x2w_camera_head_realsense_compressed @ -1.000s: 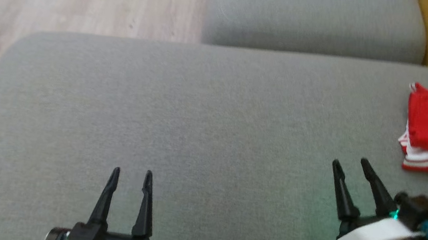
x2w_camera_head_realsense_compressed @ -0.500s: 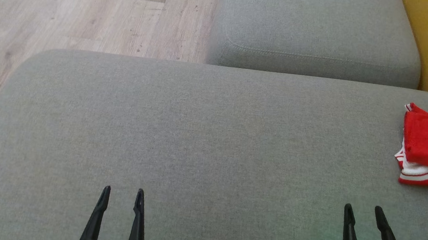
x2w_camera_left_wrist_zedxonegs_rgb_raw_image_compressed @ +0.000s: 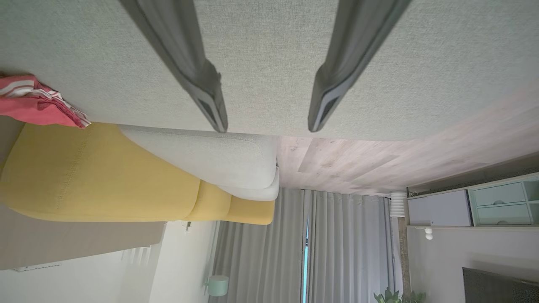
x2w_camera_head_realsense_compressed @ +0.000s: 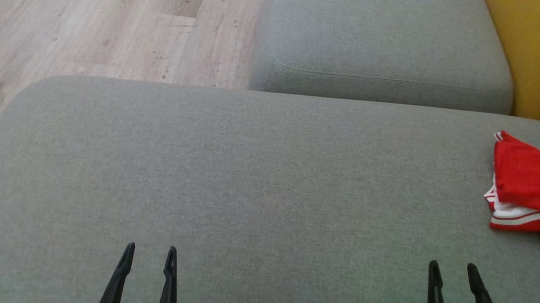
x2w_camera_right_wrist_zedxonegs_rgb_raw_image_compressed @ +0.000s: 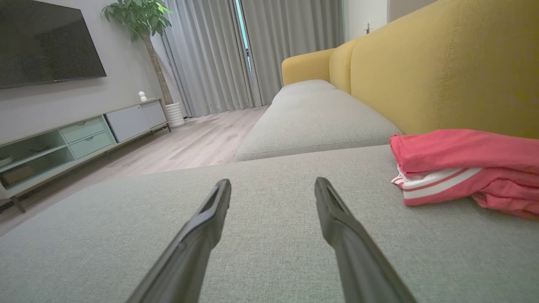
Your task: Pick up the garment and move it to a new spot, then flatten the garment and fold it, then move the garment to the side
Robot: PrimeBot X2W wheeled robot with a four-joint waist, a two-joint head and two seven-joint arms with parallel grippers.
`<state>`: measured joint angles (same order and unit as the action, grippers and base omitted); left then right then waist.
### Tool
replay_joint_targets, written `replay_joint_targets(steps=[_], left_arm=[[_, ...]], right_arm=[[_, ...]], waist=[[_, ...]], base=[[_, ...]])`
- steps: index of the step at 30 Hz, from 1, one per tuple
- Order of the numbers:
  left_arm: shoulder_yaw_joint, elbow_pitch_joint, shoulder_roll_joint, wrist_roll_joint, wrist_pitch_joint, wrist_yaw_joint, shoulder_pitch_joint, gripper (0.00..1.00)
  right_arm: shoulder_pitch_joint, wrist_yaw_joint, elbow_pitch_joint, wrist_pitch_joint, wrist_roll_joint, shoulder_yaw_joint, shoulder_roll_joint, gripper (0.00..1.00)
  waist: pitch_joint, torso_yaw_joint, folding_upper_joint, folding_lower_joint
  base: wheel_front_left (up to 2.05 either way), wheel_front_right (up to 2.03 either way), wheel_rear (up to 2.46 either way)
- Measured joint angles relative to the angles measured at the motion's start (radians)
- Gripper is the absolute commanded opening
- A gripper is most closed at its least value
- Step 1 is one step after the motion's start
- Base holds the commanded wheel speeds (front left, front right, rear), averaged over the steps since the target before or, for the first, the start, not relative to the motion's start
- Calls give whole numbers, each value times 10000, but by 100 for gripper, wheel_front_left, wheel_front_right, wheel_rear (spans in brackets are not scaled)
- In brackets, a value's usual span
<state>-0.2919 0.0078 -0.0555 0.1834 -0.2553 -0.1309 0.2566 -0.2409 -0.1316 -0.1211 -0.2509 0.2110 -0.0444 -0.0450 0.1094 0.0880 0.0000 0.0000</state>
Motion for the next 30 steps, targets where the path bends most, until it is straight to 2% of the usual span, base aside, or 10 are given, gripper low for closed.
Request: replay_joint_targets(steps=[6, 7, 13, 30], left_arm=[[2, 138, 0, -104, 0, 0, 2, 100], [-6, 251, 4, -84, 4, -2, 0, 0], [-6, 1009, 6, -31, 42, -6, 272, 0], [265, 1220, -48, 2061, 366, 345, 57, 0]], right_arm=[[5, 0, 6, 0, 54, -27, 4, 100], [4, 0, -102, 4, 71, -33, 4, 0], [-229, 0, -901, 46, 113, -104, 4, 0], [-103, 0, -972, 416, 2096, -44, 0, 0]], waist=[[112, -165, 0, 0], [117, -170, 0, -1], [102, -186, 0, 0], [-68, -280, 0, 1]], base=[[0, 0, 0], [0, 0, 0], [0, 0, 0], [0, 0, 0]])
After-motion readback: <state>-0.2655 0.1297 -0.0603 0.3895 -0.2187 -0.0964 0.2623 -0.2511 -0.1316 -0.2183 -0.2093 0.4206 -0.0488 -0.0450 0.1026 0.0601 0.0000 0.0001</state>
